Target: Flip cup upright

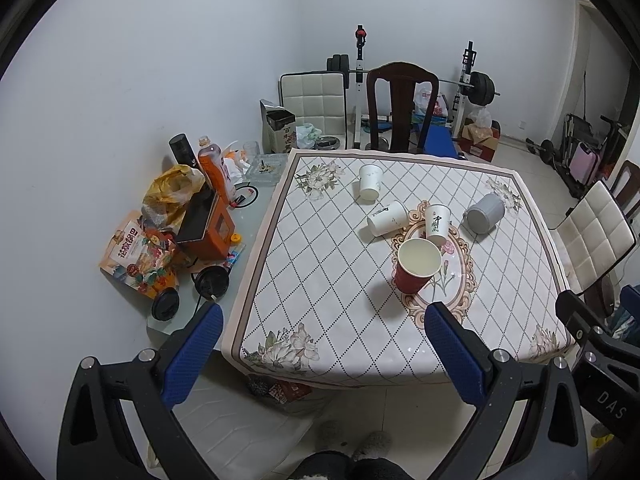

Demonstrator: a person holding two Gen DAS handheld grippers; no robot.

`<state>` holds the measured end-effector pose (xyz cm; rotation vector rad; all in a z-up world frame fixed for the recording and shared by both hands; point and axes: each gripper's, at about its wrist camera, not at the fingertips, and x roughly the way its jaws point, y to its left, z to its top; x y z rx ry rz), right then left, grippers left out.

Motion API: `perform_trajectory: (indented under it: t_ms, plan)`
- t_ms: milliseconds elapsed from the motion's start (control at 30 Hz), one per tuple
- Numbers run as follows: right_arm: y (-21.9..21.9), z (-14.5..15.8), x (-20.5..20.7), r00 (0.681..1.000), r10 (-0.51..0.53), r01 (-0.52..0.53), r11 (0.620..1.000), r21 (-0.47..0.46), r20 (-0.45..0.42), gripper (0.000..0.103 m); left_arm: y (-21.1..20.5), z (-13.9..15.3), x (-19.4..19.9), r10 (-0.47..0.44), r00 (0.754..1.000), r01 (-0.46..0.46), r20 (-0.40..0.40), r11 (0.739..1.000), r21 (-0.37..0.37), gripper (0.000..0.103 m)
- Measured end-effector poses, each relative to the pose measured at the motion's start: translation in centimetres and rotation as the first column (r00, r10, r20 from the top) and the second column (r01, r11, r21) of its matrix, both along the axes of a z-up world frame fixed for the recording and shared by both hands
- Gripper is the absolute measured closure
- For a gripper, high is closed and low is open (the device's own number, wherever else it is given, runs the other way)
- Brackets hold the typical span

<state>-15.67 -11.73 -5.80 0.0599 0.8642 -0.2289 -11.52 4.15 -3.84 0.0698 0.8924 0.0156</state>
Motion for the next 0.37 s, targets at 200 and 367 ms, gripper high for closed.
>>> perform_trajectory:
  t_ms: [200,367]
  plan:
    - [0.02,0.02,0.02,1.000,-0.001,0.001,1.000,0.000,0.000,0.000,0.00,0.04,0.00,-0.002,1.000,0.002,0.000,1.000,0.001,0.000]
    - [0.11,-0.01,-0.08,1.000,0.000,0.000,1.000,0.001,-0.002,0.000,0.53,0.11,0.05,0.002,1.000,-0.002,0.002,1.000,-0.006,0.000]
